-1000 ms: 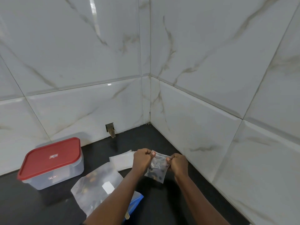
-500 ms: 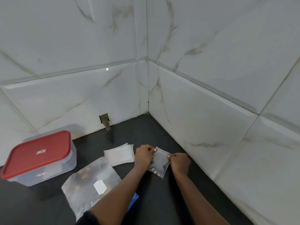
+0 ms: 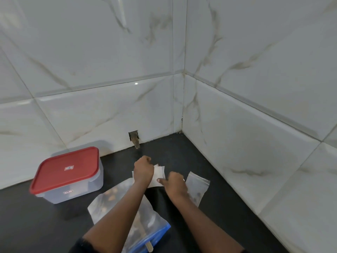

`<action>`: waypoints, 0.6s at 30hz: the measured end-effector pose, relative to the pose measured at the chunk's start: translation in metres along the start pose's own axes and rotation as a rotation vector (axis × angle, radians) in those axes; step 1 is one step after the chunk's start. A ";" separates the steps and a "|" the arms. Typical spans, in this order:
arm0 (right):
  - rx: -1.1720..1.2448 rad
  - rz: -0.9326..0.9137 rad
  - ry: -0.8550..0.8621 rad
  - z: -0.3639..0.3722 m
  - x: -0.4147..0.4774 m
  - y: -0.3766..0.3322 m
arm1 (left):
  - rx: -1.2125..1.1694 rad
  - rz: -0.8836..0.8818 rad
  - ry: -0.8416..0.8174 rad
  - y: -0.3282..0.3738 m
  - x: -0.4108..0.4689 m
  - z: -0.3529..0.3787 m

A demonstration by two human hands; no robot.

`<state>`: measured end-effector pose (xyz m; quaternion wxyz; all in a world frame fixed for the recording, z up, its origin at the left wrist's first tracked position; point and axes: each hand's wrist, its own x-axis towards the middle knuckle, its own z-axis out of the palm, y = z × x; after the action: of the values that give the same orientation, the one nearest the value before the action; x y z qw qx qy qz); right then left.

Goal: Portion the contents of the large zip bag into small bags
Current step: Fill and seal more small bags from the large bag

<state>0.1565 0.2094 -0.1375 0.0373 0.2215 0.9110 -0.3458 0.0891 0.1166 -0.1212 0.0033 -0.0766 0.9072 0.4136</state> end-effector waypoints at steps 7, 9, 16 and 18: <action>0.051 0.161 0.042 0.011 0.015 -0.013 | -0.041 -0.014 0.035 -0.022 0.008 -0.015; 0.152 0.177 0.055 0.005 0.017 -0.013 | -0.092 0.000 0.048 -0.021 0.006 -0.019; 0.512 0.033 0.196 -0.027 0.007 -0.019 | -0.254 0.105 -0.081 0.000 -0.015 -0.027; 0.548 -0.039 0.191 -0.039 0.000 -0.025 | -0.286 0.171 -0.124 0.012 -0.024 -0.034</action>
<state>0.1493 0.2181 -0.0925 -0.1168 0.2373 0.7870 -0.5574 0.1129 0.1026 -0.0883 0.0134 0.0268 0.8405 0.5410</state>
